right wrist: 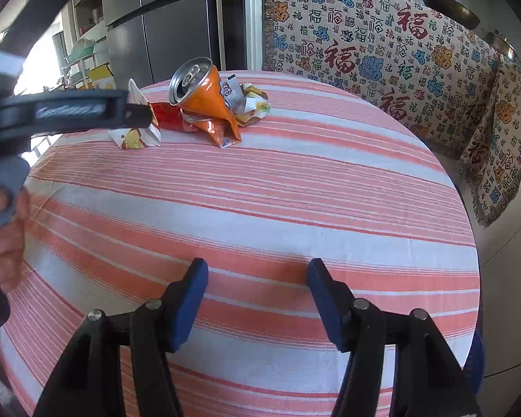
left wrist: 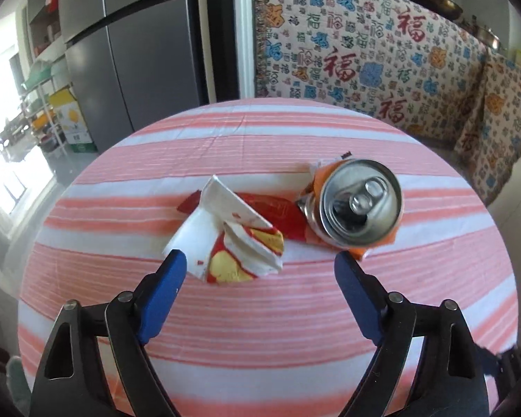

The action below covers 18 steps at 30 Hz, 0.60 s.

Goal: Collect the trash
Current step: 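Return both tools over the table toward the paper cup and orange can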

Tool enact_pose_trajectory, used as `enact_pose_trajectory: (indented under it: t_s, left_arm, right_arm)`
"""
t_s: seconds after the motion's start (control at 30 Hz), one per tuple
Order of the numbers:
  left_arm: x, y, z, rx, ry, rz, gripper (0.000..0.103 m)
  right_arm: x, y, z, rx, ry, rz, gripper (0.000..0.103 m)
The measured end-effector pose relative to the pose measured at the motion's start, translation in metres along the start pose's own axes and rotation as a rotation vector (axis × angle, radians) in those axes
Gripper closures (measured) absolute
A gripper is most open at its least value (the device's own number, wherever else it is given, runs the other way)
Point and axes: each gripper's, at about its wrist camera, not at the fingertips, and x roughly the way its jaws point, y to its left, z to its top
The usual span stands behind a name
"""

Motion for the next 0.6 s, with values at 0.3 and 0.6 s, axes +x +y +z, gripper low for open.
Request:
enact_pose_trajectory:
  t_s: [0.3, 0.6]
  left_arm:
    - [-0.002, 0.010, -0.005, 0.057, -0.007, -0.062, 0.099]
    - [-0.083, 0.049, -0.042, 0.244, 0.165, -0.421, 0.098]
  right_arm:
    - [-0.001, 0.000, 0.000, 0.004, 0.000, 0.003, 0.042]
    - [0.000, 0.000, 0.001, 0.004, 0.001, -0.001, 0.042]
